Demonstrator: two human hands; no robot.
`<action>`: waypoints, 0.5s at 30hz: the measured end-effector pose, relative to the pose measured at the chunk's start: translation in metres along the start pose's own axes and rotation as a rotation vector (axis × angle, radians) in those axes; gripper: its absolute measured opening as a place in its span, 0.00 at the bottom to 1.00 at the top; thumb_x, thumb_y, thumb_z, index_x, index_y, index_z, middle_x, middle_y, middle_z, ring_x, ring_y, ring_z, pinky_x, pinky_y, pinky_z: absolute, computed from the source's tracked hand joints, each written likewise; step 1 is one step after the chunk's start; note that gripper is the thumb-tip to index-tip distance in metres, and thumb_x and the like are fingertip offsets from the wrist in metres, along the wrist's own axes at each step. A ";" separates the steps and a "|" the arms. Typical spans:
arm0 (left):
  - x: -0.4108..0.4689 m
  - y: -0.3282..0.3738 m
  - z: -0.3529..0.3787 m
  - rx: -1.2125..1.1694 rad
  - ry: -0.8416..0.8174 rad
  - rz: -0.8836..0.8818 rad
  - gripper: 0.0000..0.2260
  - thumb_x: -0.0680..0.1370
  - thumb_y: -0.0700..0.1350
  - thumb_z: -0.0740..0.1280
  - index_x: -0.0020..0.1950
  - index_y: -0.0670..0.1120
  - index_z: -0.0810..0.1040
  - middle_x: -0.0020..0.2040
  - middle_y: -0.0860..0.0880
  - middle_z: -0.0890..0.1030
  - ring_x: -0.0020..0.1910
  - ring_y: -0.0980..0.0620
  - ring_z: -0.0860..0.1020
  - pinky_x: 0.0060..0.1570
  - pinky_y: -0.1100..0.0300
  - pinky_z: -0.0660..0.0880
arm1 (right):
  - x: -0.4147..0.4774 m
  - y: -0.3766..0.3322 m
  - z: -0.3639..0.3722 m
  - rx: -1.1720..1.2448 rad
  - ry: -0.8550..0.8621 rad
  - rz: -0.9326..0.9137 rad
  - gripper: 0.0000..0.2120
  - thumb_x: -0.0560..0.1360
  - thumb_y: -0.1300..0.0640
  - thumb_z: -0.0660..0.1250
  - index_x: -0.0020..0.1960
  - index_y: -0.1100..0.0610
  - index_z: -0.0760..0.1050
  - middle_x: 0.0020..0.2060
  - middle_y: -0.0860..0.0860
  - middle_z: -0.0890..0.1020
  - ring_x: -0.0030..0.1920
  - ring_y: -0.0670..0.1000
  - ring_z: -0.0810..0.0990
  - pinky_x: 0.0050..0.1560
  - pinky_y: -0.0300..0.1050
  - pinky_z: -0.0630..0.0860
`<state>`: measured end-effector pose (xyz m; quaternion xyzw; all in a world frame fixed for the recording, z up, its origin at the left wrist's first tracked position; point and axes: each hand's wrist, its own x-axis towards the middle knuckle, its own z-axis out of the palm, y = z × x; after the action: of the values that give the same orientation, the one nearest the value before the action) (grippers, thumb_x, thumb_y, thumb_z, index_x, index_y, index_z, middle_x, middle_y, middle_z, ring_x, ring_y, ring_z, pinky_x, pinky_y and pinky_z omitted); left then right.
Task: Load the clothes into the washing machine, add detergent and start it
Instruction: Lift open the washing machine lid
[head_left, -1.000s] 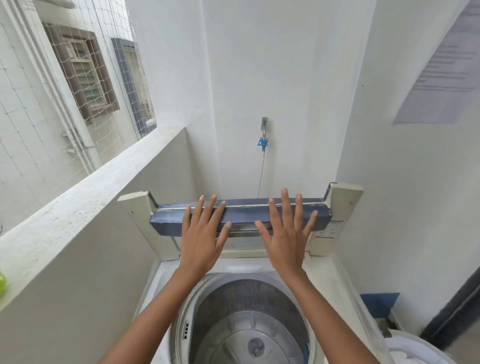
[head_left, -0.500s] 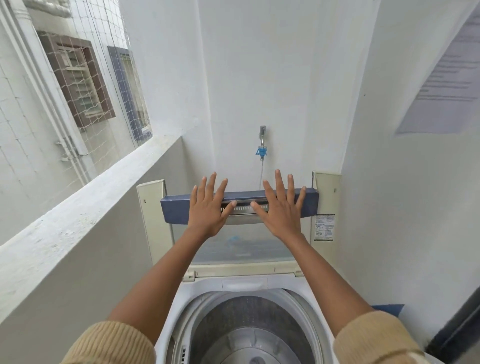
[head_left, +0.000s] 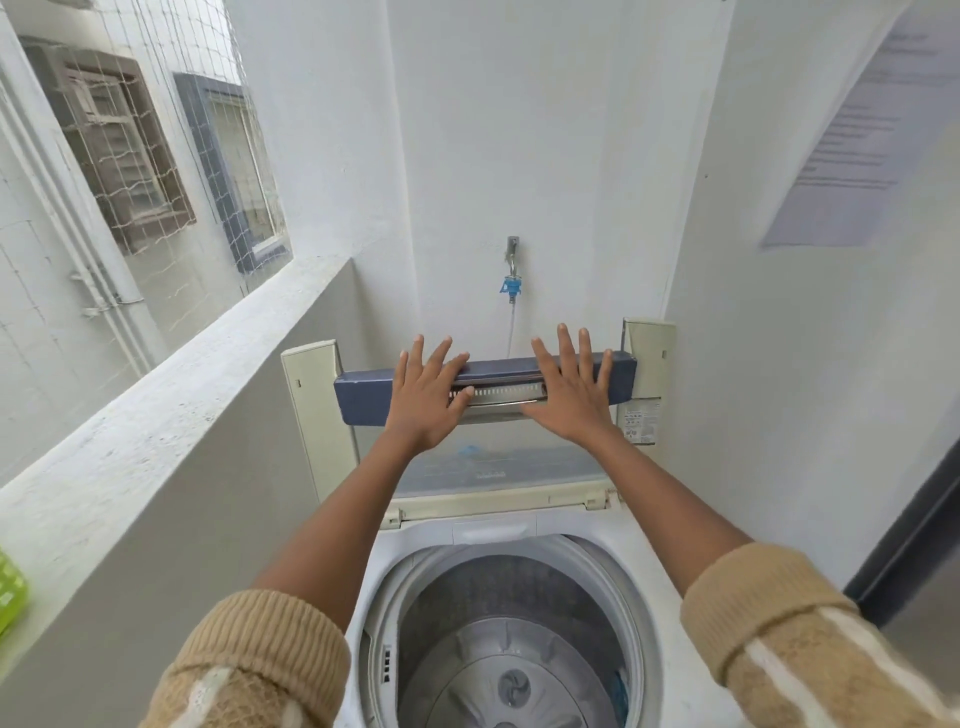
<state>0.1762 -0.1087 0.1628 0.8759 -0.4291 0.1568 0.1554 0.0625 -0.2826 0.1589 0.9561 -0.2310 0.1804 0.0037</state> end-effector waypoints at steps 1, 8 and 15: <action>-0.003 -0.002 -0.003 -0.023 0.000 0.033 0.22 0.78 0.56 0.53 0.71 0.51 0.64 0.78 0.48 0.54 0.77 0.43 0.43 0.74 0.47 0.39 | -0.004 0.001 -0.003 0.001 -0.004 -0.009 0.45 0.72 0.38 0.63 0.76 0.48 0.37 0.75 0.54 0.35 0.74 0.59 0.31 0.70 0.62 0.31; -0.020 -0.006 -0.012 -0.091 0.014 0.117 0.16 0.78 0.53 0.59 0.64 0.48 0.67 0.77 0.46 0.58 0.77 0.44 0.45 0.74 0.47 0.39 | -0.100 0.014 0.006 0.161 0.007 0.063 0.45 0.73 0.53 0.65 0.74 0.47 0.32 0.73 0.51 0.30 0.74 0.55 0.31 0.72 0.61 0.37; -0.050 0.029 0.000 0.084 0.128 -0.081 0.26 0.75 0.52 0.62 0.73 0.49 0.61 0.78 0.46 0.50 0.77 0.41 0.42 0.70 0.37 0.36 | -0.189 0.050 0.035 0.155 -0.220 0.228 0.41 0.76 0.45 0.62 0.75 0.48 0.36 0.76 0.53 0.36 0.76 0.57 0.37 0.73 0.61 0.41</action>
<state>0.1235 -0.0906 0.1468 0.8865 -0.3755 0.2237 0.1519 -0.1037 -0.2474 0.0565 0.9351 -0.3222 0.0914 -0.1158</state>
